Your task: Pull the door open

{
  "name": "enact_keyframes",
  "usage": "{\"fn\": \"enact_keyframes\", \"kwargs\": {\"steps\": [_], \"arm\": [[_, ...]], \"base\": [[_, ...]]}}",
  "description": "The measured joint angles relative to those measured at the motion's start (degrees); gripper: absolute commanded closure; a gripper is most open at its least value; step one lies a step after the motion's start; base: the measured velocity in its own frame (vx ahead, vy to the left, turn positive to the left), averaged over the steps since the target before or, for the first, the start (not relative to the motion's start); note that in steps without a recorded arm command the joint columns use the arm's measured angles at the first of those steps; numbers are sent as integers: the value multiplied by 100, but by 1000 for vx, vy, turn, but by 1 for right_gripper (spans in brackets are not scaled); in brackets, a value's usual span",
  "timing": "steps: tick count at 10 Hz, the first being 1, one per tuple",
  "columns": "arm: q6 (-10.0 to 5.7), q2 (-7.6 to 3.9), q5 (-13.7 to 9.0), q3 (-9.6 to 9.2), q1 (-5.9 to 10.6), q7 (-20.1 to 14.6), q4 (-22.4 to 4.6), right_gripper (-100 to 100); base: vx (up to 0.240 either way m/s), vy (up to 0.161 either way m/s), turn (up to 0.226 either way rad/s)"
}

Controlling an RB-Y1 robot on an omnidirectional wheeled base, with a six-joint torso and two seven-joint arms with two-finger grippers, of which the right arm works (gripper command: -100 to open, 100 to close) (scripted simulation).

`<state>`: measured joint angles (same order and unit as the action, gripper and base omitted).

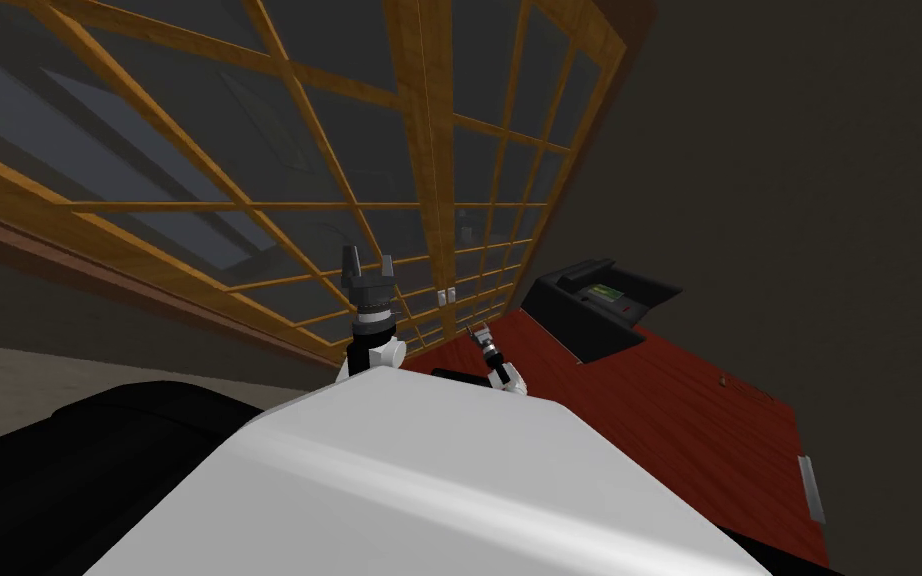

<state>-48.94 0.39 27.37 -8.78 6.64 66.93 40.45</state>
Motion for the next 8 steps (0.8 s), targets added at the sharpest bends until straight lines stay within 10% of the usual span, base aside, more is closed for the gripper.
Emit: {"fn": "enact_keyframes", "kwargs": {"steps": [8], "arm": [[-128, 219, 220, -86, 196, 414, -554, -100]], "base": [[148, 79, -17]]}}
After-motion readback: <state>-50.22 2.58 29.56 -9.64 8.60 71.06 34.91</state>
